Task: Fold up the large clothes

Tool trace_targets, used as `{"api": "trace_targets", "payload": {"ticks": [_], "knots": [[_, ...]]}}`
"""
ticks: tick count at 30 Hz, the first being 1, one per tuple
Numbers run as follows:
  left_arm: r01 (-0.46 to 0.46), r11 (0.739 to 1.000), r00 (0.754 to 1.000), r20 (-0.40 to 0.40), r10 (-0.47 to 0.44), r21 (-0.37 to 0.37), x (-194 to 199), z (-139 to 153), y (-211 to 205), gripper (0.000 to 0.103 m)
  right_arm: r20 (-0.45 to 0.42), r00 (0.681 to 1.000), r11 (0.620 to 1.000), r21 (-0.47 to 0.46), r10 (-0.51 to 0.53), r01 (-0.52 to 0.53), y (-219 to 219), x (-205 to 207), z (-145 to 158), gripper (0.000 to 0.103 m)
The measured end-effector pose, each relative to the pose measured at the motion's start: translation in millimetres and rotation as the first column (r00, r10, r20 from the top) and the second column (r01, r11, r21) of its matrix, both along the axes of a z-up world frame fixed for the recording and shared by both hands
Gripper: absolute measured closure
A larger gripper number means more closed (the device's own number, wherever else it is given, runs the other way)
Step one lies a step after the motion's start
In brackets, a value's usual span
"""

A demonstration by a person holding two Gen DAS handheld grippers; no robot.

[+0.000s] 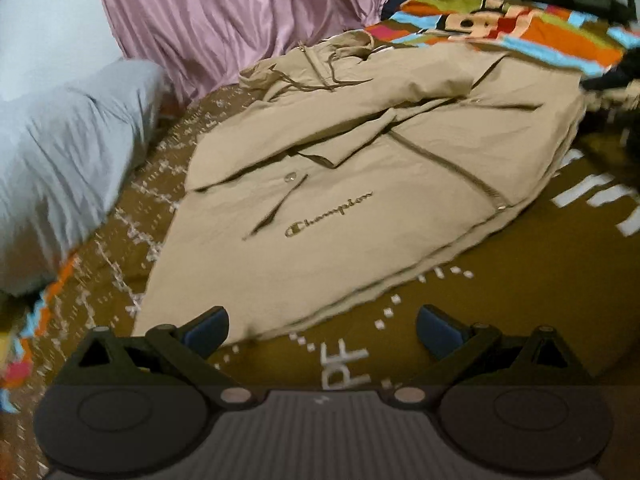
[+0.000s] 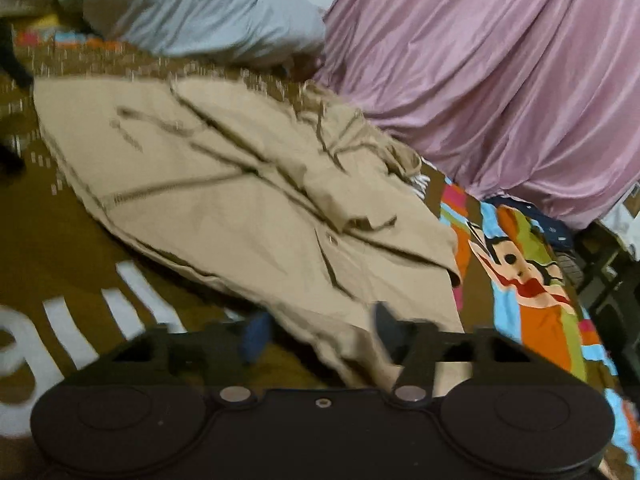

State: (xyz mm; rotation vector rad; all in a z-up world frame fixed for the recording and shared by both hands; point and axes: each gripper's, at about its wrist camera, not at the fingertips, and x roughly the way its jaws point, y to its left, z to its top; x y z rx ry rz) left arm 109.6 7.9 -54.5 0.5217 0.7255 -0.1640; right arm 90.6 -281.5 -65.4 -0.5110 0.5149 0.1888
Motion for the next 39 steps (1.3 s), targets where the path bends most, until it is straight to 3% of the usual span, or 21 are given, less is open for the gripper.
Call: {"api": "trace_targets", "payload": {"ticks": [1, 4, 6, 9, 11, 12, 13, 16, 21, 27, 31, 34, 39], "knots": [[-0.015, 1.000, 1.000, 0.010, 0.015, 0.013, 4.0, -1.5, -2.1, 0.003, 0.014, 1.000, 1.000, 0.021, -0.011, 0.010, -0.8, 2.0, 3.4, 0.072], [-0.068, 0.997, 0.997, 0.032, 0.067, 0.039, 17.2, -3.4, -3.6, 0.010, 0.052, 0.998, 0.995, 0.099, -0.035, 0.029, -8.1, 4.8, 15.3, 0.081], [-0.073, 0.996, 0.996, 0.048, 0.071, 0.055, 21.4, -3.9, -1.8, 0.013, 0.070, 0.996, 0.989, 0.140, -0.052, 0.041, -13.1, 5.3, 21.6, 0.083], [-0.104, 0.983, 0.992, 0.086, 0.091, 0.150, 24.8, -7.0, 3.9, 0.024, 0.099, 0.993, 0.986, 0.161, -0.064, 0.048, -16.1, 4.6, 27.1, 0.085], [-0.141, 0.975, 0.988, 0.084, 0.129, 0.169, 29.5, -8.2, 13.6, 0.034, 0.112, 0.991, 0.986, 0.160, -0.067, 0.048, -15.7, 3.3, 29.6, 0.086], [-0.151, 0.978, 0.988, 0.063, 0.143, 0.144, 32.5, -6.7, 19.8, 0.049, 0.110, 0.992, 0.987, 0.153, -0.068, 0.050, -15.5, 3.6, 30.2, 0.086], [-0.163, 0.979, 0.986, 0.049, 0.158, 0.121, 35.2, -4.6, 24.5, 0.080, 0.106, 0.992, 0.987, 0.149, -0.069, 0.053, -14.9, 3.4, 29.7, 0.088], [-0.178, 0.984, 0.983, 0.043, 0.178, 0.012, 39.4, 9.0, 37.7, 0.099, 0.075, 0.995, 0.990, 0.127, -0.066, 0.056, -12.1, 1.8, 26.8, 0.093], [-0.156, 0.985, 0.974, 0.153, 0.166, -0.075, 24.1, 50.8, 43.5, 0.102, 0.091, 0.995, 0.997, 0.066, -0.046, 0.040, -4.6, -7.5, 39.4, 0.098], [-0.113, 0.985, 0.974, 0.180, 0.136, -0.132, -20.8, 100.7, 61.1, 0.102, 0.122, 0.992, 0.998, 0.057, -0.013, 0.006, -5.0, -36.5, 81.5, 0.100], [-0.094, 0.982, 0.985, 0.126, 0.116, -0.163, -75.7, 123.6, 77.3, 0.102, 0.088, 0.994, 0.997, 0.023, 0.066, -0.069, -5.1, -84.7, 113.6, 0.100], [-0.085, 0.979, 0.991, 0.084, 0.102, -0.185, -115.9, 132.0, 85.9, 0.102, 0.017, 0.993, 0.993, 0.014, 0.115, -0.115, -6.1, -128.9, 130.9, 0.100], [-0.078, 0.981, 0.997, -0.020, 0.075, -0.177, -148.3, 113.4, 83.0, 0.101, -0.103, 0.987, 0.989, 0.083, 0.127, -0.119, -5.8, -174.5, 138.2, 0.099]]}}
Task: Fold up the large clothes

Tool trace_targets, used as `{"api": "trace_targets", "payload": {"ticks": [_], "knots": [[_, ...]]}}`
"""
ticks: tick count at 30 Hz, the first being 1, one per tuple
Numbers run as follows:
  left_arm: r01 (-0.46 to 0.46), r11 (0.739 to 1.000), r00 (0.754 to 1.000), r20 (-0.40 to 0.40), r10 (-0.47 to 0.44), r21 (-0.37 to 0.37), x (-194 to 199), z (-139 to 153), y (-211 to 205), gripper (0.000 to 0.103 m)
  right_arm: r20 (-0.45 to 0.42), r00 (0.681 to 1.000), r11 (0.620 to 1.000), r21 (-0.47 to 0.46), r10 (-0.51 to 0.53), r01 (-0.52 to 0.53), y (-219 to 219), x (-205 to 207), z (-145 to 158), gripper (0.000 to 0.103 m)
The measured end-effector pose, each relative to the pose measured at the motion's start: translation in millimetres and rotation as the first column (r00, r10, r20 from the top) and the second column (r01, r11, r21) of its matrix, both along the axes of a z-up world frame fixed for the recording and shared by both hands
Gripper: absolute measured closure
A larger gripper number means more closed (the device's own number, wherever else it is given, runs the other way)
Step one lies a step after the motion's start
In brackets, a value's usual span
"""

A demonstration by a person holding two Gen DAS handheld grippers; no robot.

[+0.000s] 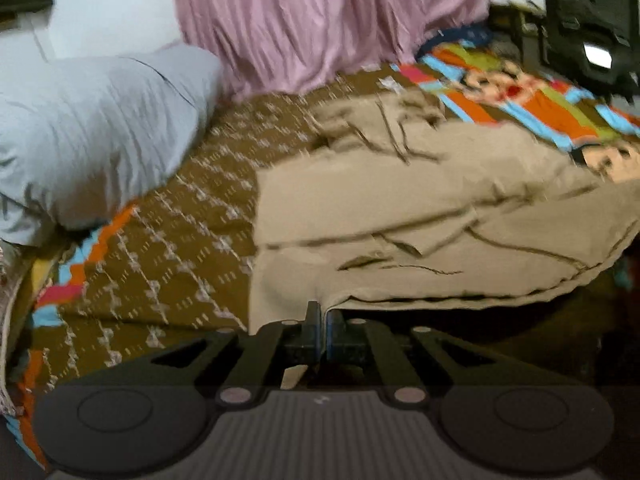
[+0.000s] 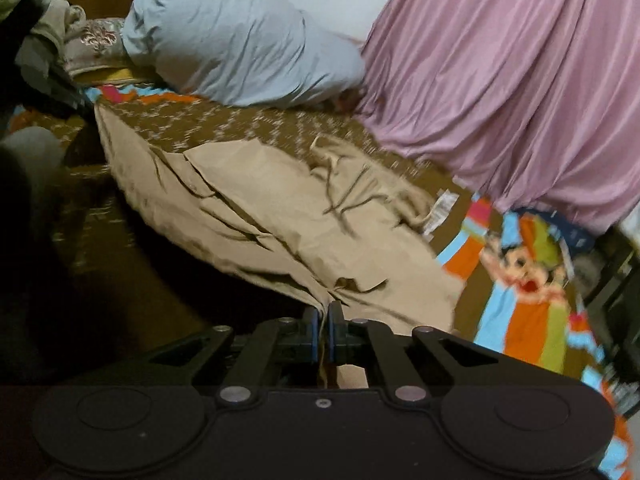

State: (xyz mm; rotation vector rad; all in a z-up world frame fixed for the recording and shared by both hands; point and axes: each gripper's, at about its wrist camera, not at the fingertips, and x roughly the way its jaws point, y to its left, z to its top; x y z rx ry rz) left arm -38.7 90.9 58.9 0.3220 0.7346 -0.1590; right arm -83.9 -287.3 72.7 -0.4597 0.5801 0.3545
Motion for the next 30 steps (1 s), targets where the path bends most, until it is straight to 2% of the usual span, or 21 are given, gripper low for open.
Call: {"api": "trace_targets", "payload": {"ticks": [2, 5, 7, 8, 11, 13, 16, 19, 21, 26, 28, 30], "knots": [[0.000, 1.000, 0.999, -0.050, -0.001, -0.005, -0.6, -11.8, -2.7, 0.099, -0.031, 1.000, 1.000, -0.014, 0.007, -0.007, 5.8, -7.1, -9.3, 0.098], [0.013, 0.999, 0.993, -0.115, -0.018, -0.044, 2.0, -17.6, -1.9, 0.084, -0.101, 0.995, 1.000, 0.018, 0.009, -0.008, 6.4, -7.7, -20.3, 0.091], [0.018, 0.998, 0.991, -0.131, -0.027, -0.063, 3.0, -15.8, 3.1, 0.053, -0.132, 0.991, 0.999, 0.052, 0.020, -0.013, 1.7, -6.9, -20.6, 0.081], [0.018, 0.997, 0.990, -0.135, -0.028, -0.073, 3.5, -14.3, 5.9, 0.049, -0.152, 0.988, 0.997, 0.074, 0.025, -0.014, -2.1, -6.8, -20.4, 0.079], [0.007, 0.994, 0.987, -0.159, -0.024, -0.106, 10.6, -10.1, 16.0, 0.041, -0.208, 0.978, 0.989, 0.148, 0.029, 0.002, -19.1, -0.8, -17.4, 0.065], [-0.003, 0.993, 0.986, -0.168, -0.017, -0.122, 19.7, -6.9, 18.1, 0.031, -0.237, 0.971, 0.982, 0.189, 0.028, 0.018, -31.1, 5.3, -13.3, 0.046], [-0.011, 0.990, 0.986, -0.166, -0.012, -0.140, 44.0, -0.9, 14.0, 0.020, -0.240, 0.970, 0.969, 0.248, 0.041, 0.021, -48.6, 16.8, -1.3, 0.029], [0.020, 0.989, 0.986, -0.160, -0.044, -0.146, 74.7, 5.7, 4.8, 0.015, -0.212, 0.977, 0.964, 0.264, 0.037, 0.021, -62.6, 37.2, 13.3, 0.013], [0.071, 0.988, 0.976, -0.193, -0.098, -0.139, 94.4, 9.2, -2.4, 0.015, -0.182, 0.983, 0.965, 0.260, 0.012, 0.037, -69.6, 58.3, 20.0, 0.007], [0.254, 0.964, 0.934, -0.241, -0.264, -0.075, 96.8, 27.8, 1.8, 0.015, -0.181, 0.983, 0.973, 0.228, -0.005, 0.047, -76.8, 114.0, 19.3, 0.007], [0.255, 0.966, 0.931, -0.261, -0.257, -0.042, 90.9, 34.4, 11.8, 0.015, -0.180, 0.984, 0.974, 0.224, -0.006, 0.047, -77.2, 133.1, 12.9, 0.005], [0.231, 0.972, 0.930, -0.283, -0.235, -0.048, 90.2, 44.0, 28.6, 0.015, -0.180, 0.983, 0.972, 0.225, -0.018, 0.059, -76.4, 154.9, 4.1, 0.005]]}}
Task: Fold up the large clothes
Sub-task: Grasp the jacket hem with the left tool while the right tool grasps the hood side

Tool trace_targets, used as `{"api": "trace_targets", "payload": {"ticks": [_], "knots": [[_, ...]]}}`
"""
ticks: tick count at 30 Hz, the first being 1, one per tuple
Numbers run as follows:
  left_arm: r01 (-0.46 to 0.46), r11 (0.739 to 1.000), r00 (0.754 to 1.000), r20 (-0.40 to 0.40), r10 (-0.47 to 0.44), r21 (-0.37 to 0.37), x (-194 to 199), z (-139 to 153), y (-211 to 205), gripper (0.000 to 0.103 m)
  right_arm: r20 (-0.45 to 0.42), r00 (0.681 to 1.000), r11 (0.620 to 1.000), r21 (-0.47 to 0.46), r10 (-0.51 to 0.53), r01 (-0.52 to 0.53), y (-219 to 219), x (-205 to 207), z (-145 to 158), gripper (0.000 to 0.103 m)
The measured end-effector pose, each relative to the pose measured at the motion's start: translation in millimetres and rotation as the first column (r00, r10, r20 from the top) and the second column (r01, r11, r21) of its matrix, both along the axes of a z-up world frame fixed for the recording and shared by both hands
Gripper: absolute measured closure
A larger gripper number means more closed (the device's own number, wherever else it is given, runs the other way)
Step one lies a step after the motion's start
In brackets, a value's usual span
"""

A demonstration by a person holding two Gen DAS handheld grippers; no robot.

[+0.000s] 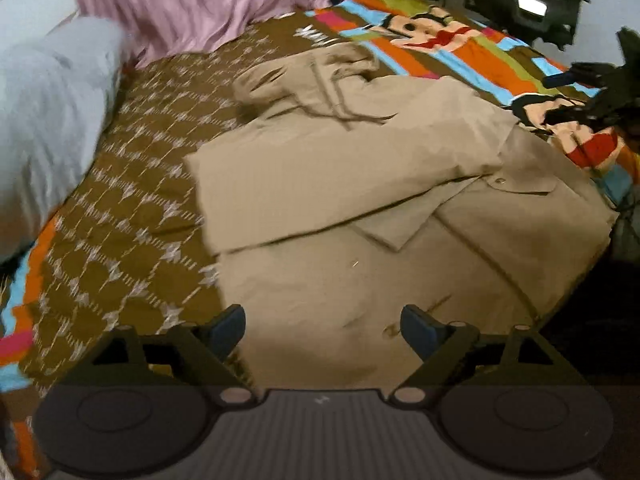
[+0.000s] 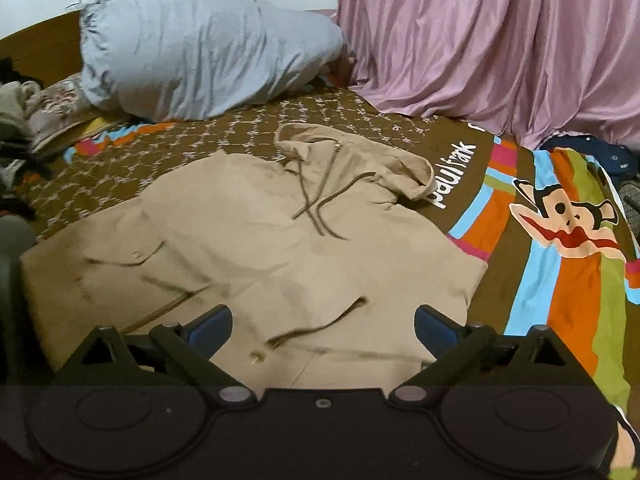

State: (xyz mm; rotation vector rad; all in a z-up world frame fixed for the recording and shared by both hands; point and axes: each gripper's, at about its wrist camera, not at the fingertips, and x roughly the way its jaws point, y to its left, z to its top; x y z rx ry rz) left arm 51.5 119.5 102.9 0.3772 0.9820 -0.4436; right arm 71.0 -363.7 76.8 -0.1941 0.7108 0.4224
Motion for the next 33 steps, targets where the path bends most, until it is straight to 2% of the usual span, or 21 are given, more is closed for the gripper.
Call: {"api": "trace_targets", "payload": {"ticks": [3, 7, 9, 14, 17, 20, 22, 23, 24, 26, 27, 28, 29, 30, 33], "knots": [[-0.090, 0.995, 0.996, 0.001, 0.091, -0.039, 8.9, 18.6, 25.5, 0.011, 0.004, 1.000, 1.000, 0.011, -0.016, 0.016, 3.9, 31.4, -14.0, 0.005], [-0.186, 0.980, 0.974, 0.115, 0.193, -0.067, 47.8, 26.7, 32.0, 0.001, 0.012, 0.996, 0.995, 0.055, -0.086, 0.085, 4.0, 79.9, -29.7, 0.005], [-0.205, 0.977, 0.960, 0.179, 0.214, -0.063, 87.8, 16.7, 19.9, 0.000, 0.033, 0.991, 0.990, 0.059, -0.130, 0.128, 3.0, 107.1, -35.2, 0.005], [-0.148, 0.988, 0.950, 0.269, 0.157, -0.053, 201.8, -18.9, -32.9, 0.001, 0.072, 0.966, 0.968, 0.040, -0.248, 0.246, -4.4, 199.4, -51.4, 0.005], [-0.138, 0.989, 0.933, 0.328, 0.150, -0.060, 268.3, -38.3, -60.9, 0.003, 0.069, 0.947, 0.949, 0.055, -0.314, 0.310, -9.8, 257.0, -62.3, 0.010], [-0.164, 0.985, 0.915, 0.364, 0.174, -0.057, 339.5, -57.7, -79.3, 0.010, 0.080, 0.932, 0.935, 0.055, -0.353, 0.349, -9.7, 310.8, -74.6, 0.019], [-0.164, 0.986, 0.914, 0.370, 0.166, -0.037, 378.2, -71.2, -89.7, 0.014, 0.085, 0.931, 0.935, 0.046, -0.355, 0.352, -6.8, 338.6, -84.4, 0.026], [-0.149, 0.989, 0.922, 0.358, 0.144, -0.015, 394.9, -79.0, -96.5, 0.016, 0.085, 0.932, 0.936, 0.043, -0.353, 0.351, -4.6, 352.1, -90.0, 0.028], [-0.131, 0.991, 0.931, 0.343, 0.122, 0.003, 405.1, -86.4, -101.4, 0.020, 0.080, 0.934, 0.937, 0.041, -0.348, 0.346, -1.9, 364.7, -96.1, 0.033], [-0.100, 0.994, 0.947, 0.310, 0.080, 0.050, 420.5, -100.5, -111.8, 0.036, 0.062, 0.939, 0.941, 0.035, -0.338, 0.337, 4.7, 384.2, -106.1, 0.042], [-0.096, 0.993, 0.953, 0.296, 0.071, 0.072, 422.6, -105.9, -114.8, 0.063, 0.046, 0.944, 0.946, 0.024, -0.325, 0.325, 8.5, 393.5, -112.5, 0.050], [-0.105, 0.989, 0.955, 0.286, 0.071, 0.103, 424.6, -111.1, -118.7, 0.098, 0.036, 0.948, 0.949, 0.005, -0.316, 0.316, 13.8, 399.4, -117.1, 0.066], [-0.131, 0.983, 0.952, 0.293, 0.089, 0.125, 426.1, -114.9, -120.8, 0.098, 0.024, 0.951, 0.951, -0.019, -0.308, 0.308, 19.6, 403.9, -121.6, 0.081], [-0.163, 0.980, 0.937, 0.330, 0.116, 0.118, 422.1, -114.9, -120.7, 0.100, 0.025, 0.951, 0.950, -0.039, -0.310, 0.310, 22.8, 406.9, -124.6, 0.100], [-0.223, 0.974, 0.873, 0.450, 0.185, 0.031, 400.1, -103.3, -112.5, 0.100, 0.151, 0.924, 0.934, -0.020, -0.351, 0.358, 24.7, 389.7, -116.0, 0.101]]}}
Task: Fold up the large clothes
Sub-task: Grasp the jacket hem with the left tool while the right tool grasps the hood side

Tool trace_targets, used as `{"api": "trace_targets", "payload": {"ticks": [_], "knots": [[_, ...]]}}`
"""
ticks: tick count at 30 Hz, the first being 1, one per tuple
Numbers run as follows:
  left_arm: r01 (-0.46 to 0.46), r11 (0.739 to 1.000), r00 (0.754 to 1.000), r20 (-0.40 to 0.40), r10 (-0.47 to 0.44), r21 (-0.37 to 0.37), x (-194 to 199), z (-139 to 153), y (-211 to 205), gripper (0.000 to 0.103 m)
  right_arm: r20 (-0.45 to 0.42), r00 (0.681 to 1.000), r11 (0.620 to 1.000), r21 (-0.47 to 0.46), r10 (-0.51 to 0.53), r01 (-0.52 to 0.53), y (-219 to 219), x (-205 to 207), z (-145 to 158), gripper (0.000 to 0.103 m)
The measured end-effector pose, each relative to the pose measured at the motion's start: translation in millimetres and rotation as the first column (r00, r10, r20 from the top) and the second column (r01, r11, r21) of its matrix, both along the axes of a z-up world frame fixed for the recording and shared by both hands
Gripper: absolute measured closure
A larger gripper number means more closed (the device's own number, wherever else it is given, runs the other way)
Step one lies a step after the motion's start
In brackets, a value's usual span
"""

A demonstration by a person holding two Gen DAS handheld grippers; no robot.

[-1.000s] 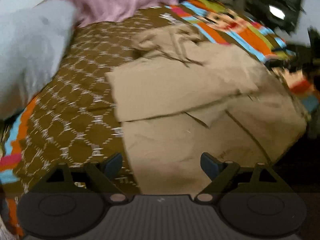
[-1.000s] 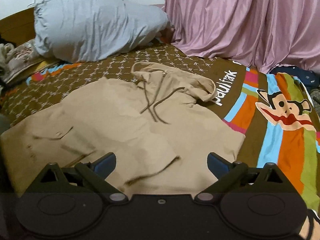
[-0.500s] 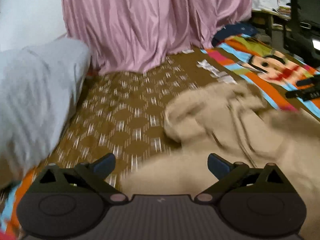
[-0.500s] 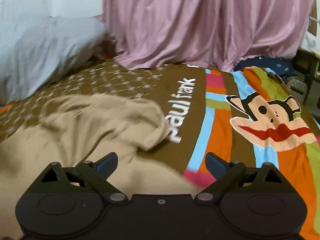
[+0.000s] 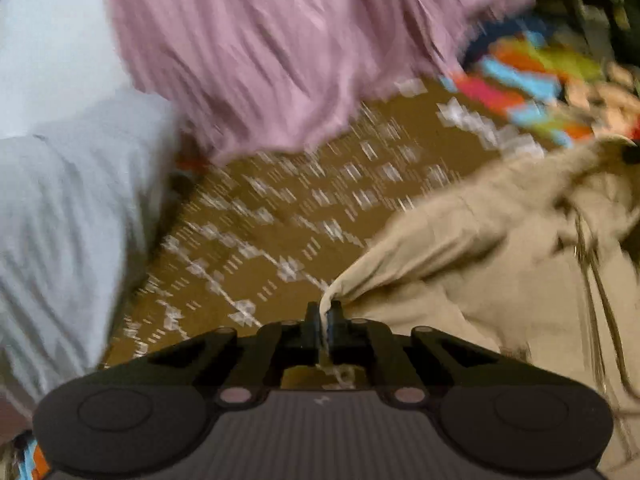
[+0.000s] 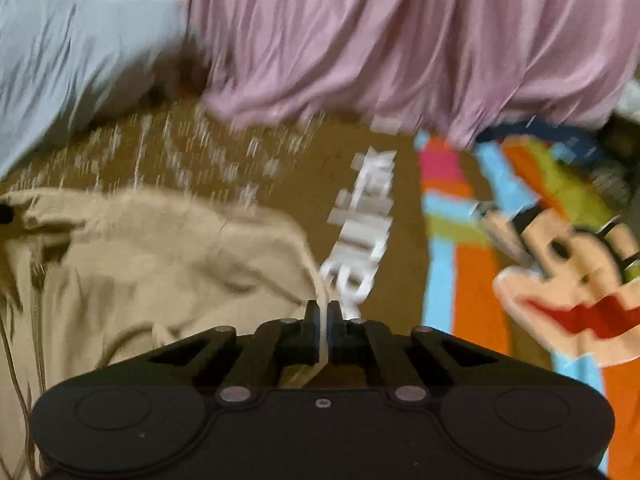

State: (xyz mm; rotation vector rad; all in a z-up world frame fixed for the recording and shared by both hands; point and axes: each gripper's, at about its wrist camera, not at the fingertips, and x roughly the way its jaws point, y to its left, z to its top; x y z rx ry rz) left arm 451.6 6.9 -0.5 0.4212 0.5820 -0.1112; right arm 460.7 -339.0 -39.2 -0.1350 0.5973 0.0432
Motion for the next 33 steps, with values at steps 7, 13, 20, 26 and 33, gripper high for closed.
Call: {"api": "trace_targets", "payload": {"ticks": [7, 13, 20, 26, 33], "knots": [[-0.035, 0.996, 0.998, 0.052, 0.039, -0.076, -21.5, -11.1, 20.5, 0.099, 0.217, 0.976, 0.999, -0.037, -0.002, 0.010, -17.5, -60.1, 13.0, 0.102], [-0.013, 0.994, 0.996, 0.091, 0.023, -0.113, -39.7, -4.3, 28.7, 0.099, 0.186, 0.982, 0.993, -0.113, 0.035, -0.014, -11.1, -79.5, -3.5, 0.102], [0.037, 0.987, 0.992, 0.125, -0.017, -0.157, -70.6, 12.7, 36.6, 0.098, 0.272, 0.961, 0.992, -0.128, 0.053, -0.019, -8.2, -110.6, 30.2, 0.101], [0.068, 0.968, 0.975, 0.222, -0.013, -0.242, -131.7, 21.6, 45.2, 0.098, 0.367, 0.926, 0.989, -0.143, 0.092, -0.042, -3.8, -170.5, 42.8, 0.101], [0.130, 0.987, 0.989, 0.082, -0.123, -0.097, -169.2, -8.2, 47.1, 0.071, 0.307, 0.931, 0.962, -0.245, 0.195, -0.121, -3.0, -235.5, 23.4, 0.091]]}}
